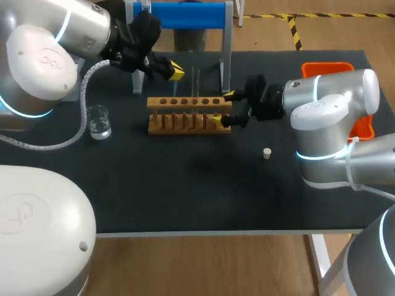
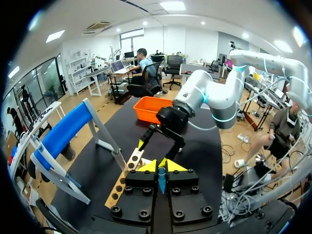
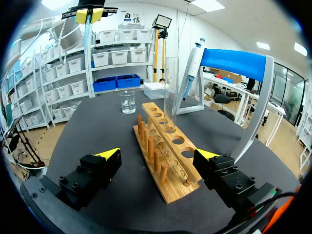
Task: Invert the test tube, pick up the pipette, mount the tip to pipette, aspirate from beaker and dispense into the tube, eject the tip, return the pipette, and cap with the stopper.
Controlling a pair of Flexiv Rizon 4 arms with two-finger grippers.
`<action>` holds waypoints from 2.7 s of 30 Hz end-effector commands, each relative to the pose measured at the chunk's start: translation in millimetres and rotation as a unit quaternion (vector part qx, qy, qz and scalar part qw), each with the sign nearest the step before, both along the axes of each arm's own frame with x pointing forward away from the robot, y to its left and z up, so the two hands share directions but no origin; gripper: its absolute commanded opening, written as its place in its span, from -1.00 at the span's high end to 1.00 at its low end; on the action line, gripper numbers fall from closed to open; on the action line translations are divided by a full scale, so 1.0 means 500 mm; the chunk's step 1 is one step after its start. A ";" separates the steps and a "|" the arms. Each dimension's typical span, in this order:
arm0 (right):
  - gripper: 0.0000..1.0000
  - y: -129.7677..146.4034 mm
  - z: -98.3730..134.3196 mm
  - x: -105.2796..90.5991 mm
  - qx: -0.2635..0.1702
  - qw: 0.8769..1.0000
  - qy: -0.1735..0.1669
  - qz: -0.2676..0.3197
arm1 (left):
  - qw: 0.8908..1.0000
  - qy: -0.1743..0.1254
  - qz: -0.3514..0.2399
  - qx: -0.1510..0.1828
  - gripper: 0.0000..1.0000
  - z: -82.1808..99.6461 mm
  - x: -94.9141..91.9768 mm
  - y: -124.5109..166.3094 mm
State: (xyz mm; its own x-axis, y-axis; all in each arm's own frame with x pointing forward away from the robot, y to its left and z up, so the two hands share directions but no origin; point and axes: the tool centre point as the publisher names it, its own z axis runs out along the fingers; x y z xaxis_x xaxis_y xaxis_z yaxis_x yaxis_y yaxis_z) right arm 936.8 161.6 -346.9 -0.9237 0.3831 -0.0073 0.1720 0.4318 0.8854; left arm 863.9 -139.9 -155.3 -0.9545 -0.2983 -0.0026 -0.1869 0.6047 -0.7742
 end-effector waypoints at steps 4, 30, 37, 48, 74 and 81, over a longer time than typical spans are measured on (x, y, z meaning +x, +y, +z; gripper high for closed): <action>-1.00 0.001 -0.002 -0.001 0.000 1.000 -0.001 -0.001 | 1.000 0.005 -0.002 0.000 1.00 -0.001 0.007 0.002; -1.00 0.001 -0.002 -0.001 0.000 1.000 -0.001 -0.001 | 1.000 -0.007 -0.011 -0.027 1.00 0.018 0.007 -0.038; -1.00 0.001 -0.002 -0.001 0.000 1.000 -0.001 -0.001 | 0.999 -0.015 -0.009 -0.033 1.00 0.026 -0.003 -0.052; -1.00 0.001 -0.002 -0.001 0.000 1.000 -0.001 -0.001 | 0.998 -0.013 0.004 -0.054 1.00 0.025 -0.006 -0.049; -1.00 -0.130 0.105 -0.069 0.105 0.992 -0.030 0.058 | 0.998 -0.013 0.004 -0.054 1.00 0.025 -0.006 -0.049; -1.00 -0.137 0.166 -0.124 0.148 0.978 -0.049 0.138 | 0.998 -0.013 0.004 -0.054 1.00 0.025 -0.006 -0.049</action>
